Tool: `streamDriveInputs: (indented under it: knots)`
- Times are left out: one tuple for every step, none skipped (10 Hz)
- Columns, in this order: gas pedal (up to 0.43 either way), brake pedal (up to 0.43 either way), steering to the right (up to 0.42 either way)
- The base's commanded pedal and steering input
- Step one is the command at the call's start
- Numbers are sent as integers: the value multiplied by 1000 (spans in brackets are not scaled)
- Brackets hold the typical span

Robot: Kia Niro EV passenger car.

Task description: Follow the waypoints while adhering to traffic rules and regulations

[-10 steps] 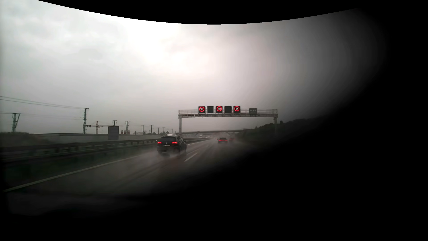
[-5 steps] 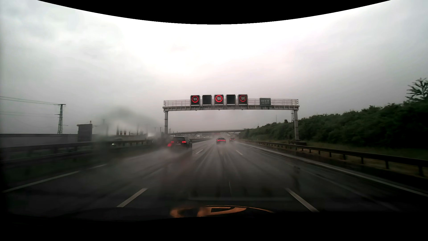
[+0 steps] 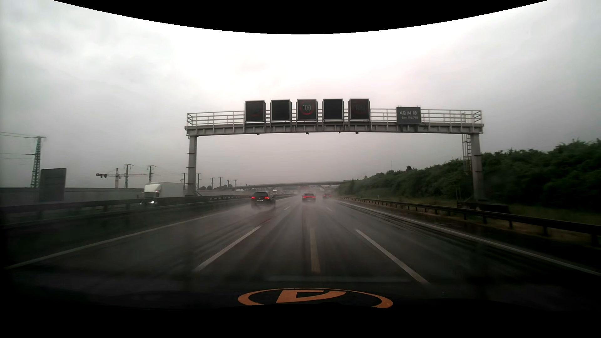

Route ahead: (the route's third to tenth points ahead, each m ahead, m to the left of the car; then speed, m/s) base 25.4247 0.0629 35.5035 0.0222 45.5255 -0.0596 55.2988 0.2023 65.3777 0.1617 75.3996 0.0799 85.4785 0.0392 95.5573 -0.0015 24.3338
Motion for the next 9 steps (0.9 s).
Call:
streamDriveInputs:
  knots:
    - [130, 0, -2]
    - [130, 0, -2]
    - [130, 0, -2]
    - [110, 0, -1]
    - [110, 0, -1]
    - [110, 0, -1]
    - [110, 0, -1]
    - [110, 0, -1]
    - [110, 0, -2]
